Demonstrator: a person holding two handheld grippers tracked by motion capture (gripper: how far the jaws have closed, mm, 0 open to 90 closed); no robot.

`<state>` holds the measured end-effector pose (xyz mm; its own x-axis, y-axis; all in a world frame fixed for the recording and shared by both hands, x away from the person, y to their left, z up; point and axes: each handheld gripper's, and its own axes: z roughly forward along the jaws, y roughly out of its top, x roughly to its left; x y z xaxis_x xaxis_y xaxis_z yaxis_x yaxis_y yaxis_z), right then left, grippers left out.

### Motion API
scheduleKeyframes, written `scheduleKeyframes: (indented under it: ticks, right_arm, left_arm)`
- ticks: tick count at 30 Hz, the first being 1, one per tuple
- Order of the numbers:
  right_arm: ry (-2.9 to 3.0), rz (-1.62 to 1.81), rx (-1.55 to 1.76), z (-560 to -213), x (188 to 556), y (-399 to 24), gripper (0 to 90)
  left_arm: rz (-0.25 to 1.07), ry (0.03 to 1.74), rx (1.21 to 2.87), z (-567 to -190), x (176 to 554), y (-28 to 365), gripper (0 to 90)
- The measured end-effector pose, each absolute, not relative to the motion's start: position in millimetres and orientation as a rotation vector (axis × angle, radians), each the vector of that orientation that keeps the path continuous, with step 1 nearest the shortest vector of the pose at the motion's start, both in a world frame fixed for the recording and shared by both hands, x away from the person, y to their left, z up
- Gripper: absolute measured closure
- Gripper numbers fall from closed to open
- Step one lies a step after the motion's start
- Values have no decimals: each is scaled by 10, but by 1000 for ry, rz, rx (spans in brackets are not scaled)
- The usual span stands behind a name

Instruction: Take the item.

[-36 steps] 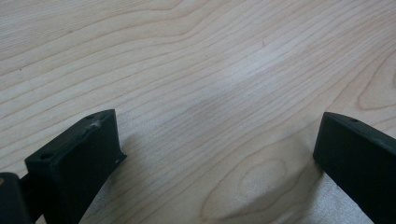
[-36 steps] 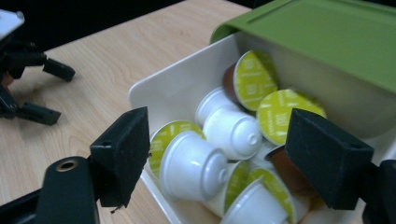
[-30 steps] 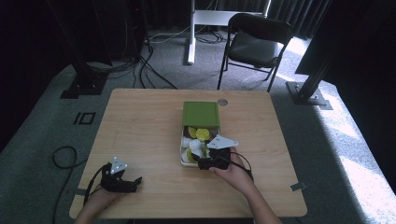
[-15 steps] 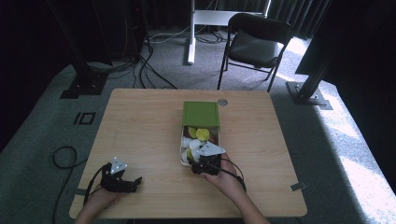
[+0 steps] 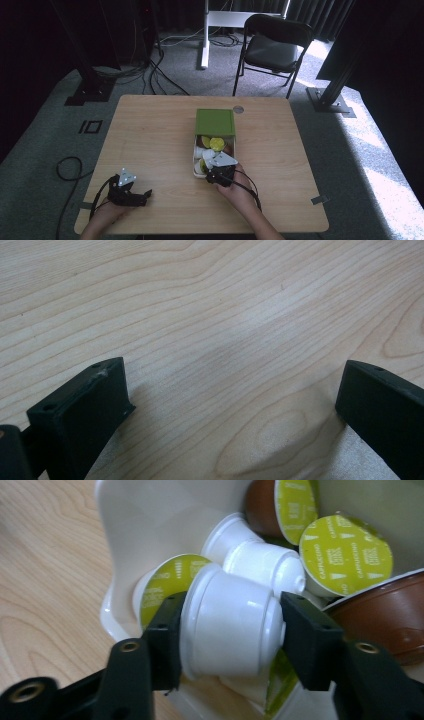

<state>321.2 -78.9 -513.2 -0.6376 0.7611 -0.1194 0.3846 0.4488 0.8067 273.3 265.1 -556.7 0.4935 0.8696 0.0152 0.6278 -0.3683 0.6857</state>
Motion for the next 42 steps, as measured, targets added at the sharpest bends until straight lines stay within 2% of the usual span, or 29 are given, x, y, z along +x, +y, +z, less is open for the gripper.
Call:
scheduleKeyframes:
  ticks: [9,25,42]
  right_arm:
    - [2253,1102,965,-5084,3204,-821,486]
    - [2210,1253,935,-4775,3223,-942,487]
    - [2060,1311,956,-4463,3351,-1243,487]
  left_arm:
    - [505,1225,2119,-5567,2733,2651,16]
    - [506,1226,2116,-5569,2733,2649,16]
    - [506,1225,2118,-5568,2733,2650,16]
